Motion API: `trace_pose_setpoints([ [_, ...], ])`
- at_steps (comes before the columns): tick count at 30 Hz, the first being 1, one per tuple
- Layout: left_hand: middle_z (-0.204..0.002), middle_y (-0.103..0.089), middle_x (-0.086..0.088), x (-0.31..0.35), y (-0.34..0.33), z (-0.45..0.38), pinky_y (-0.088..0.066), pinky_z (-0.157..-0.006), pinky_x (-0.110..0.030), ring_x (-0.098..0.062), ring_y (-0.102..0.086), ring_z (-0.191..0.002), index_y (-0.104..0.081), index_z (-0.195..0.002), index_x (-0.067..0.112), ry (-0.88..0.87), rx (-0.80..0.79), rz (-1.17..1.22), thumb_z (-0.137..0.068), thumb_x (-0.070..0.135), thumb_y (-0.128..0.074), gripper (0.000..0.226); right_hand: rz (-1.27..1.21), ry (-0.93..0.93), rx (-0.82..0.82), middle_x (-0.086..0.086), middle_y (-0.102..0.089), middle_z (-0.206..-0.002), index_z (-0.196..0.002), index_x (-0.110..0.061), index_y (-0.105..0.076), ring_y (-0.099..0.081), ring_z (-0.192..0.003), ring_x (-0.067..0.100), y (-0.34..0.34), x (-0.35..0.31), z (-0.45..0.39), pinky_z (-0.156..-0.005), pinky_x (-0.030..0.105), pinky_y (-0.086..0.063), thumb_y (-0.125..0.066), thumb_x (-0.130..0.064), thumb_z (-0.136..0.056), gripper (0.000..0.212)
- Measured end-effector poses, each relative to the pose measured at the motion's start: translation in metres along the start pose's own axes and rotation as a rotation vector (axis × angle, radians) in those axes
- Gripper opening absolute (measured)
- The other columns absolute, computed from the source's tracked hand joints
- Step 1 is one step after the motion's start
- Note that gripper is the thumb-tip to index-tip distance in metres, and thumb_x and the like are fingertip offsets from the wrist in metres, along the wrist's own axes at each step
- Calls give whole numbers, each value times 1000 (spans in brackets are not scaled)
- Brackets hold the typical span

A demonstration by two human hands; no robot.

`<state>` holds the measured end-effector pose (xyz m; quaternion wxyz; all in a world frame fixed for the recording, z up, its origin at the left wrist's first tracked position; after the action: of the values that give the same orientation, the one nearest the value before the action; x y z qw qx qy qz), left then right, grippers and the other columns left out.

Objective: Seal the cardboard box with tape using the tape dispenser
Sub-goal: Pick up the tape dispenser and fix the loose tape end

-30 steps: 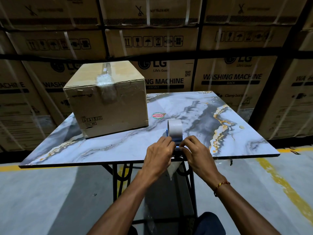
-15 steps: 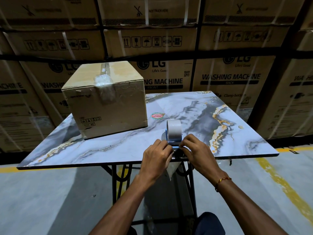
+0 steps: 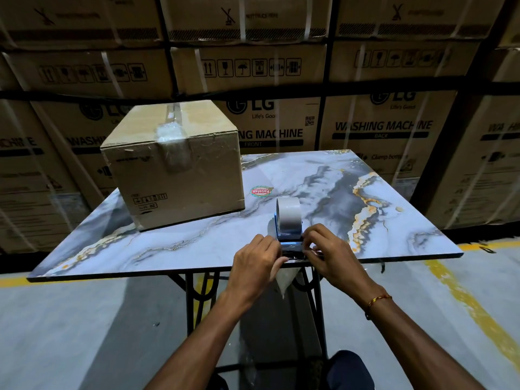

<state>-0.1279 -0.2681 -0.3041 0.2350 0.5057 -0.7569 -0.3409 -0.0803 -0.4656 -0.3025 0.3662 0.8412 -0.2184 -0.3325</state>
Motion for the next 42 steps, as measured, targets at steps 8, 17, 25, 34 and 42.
trace_pose_setpoints([
  [8, -72, -67, 7, -15, -5, -8, -53, -66, -40, -12, -64, -68, -55, -88, 29, 566, -70, 605, -92, 49, -53, 20, -580, -481, 82, 15, -66, -99, -112, -15, -59, -74, -75, 19, 9, 10, -17, -73, 45, -60, -61, -19, -97, 15],
  [17, -82, -69, 12, -11, -12, -22, -45, -65, -28, -10, -61, -77, -65, -90, 31, 740, -264, 581, -82, 54, -65, 24, -642, -651, -127, 4, -63, -74, -104, -19, -67, -61, -61, 14, -6, 13, -54, -56, 31, -47, -66, -41, -92, 26],
  [25, -77, -68, 10, -4, -9, -10, -48, -69, -29, -7, -61, -72, -66, -86, 25, 693, -165, 698, -80, 43, -73, 20, -658, -577, -94, 6, -65, -74, -105, -22, -70, -60, -68, 16, -4, 0, -38, -66, 30, -45, -70, -26, -91, 15],
  [34, -87, -66, 2, 6, 10, -6, -54, -75, -34, -14, -66, -82, -54, -110, 21, 754, -134, 933, -82, 31, -76, 37, -777, -592, 21, 6, -70, -115, -108, -21, -72, -73, -96, 22, 4, -24, -16, -82, 43, -59, -68, -21, -93, 15],
  [42, -110, -65, -3, 14, 29, -39, -47, -52, -14, -12, -64, -84, -60, -114, 19, 728, -205, 1156, -99, 20, -53, 17, -969, -731, 144, 16, -63, -103, -107, -1, -63, -61, -56, 15, 29, -38, -16, -47, 23, -48, -70, -18, -91, 24],
])
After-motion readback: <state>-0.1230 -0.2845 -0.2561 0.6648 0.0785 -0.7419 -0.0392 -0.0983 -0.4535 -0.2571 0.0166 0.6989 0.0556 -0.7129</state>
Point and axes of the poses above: each hand's wrist, its own z-axis away from the middle knuckle, its own y-axis out of the back of the hand, x = y × z, the point moved 1 cm from there along -z, towards the middle knuckle
